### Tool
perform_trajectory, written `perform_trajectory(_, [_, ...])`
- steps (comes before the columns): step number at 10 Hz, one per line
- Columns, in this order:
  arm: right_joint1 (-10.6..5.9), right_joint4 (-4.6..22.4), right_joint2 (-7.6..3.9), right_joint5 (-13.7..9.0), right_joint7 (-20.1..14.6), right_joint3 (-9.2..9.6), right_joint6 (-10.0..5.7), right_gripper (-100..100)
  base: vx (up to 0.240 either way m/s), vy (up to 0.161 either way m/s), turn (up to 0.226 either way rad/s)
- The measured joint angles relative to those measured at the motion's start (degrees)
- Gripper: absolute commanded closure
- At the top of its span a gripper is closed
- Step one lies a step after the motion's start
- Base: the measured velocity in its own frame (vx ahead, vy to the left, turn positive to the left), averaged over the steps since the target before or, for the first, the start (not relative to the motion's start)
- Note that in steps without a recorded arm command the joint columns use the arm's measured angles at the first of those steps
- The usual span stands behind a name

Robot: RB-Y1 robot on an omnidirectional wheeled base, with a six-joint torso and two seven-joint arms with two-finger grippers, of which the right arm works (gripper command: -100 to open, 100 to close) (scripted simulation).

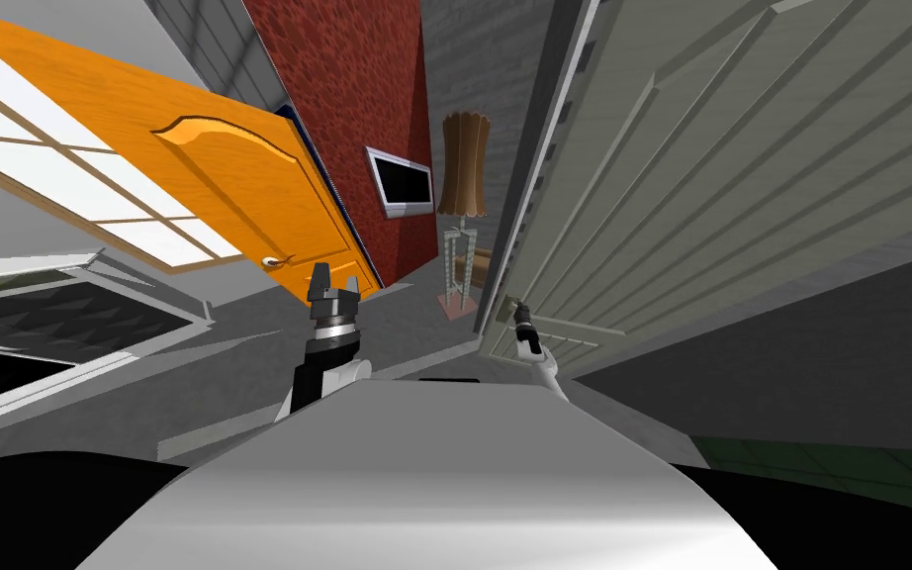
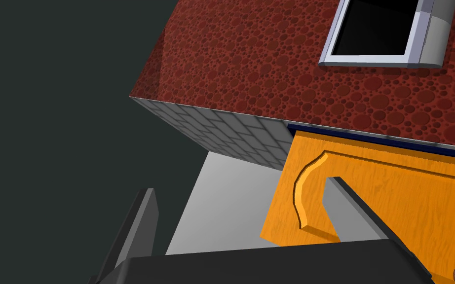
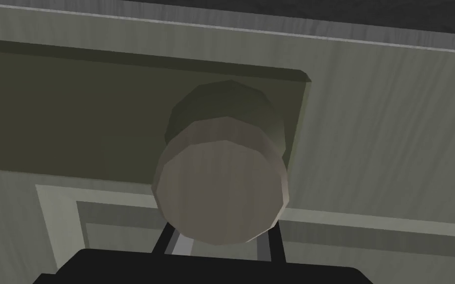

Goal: Pull the door open

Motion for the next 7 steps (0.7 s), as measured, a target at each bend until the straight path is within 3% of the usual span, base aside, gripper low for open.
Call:
perform_trajectory(6, [-0.92, 1.70, -1.00, -8.12, -8.63, 1.65, 0.04, 100, -0.061, -0.025, 0.070])
perform_trajectory(7, [-1.74, 3.08, -1.24, -8.95, -9.81, 1.77, -0.33, 100, -0.054, -0.031, 0.097])
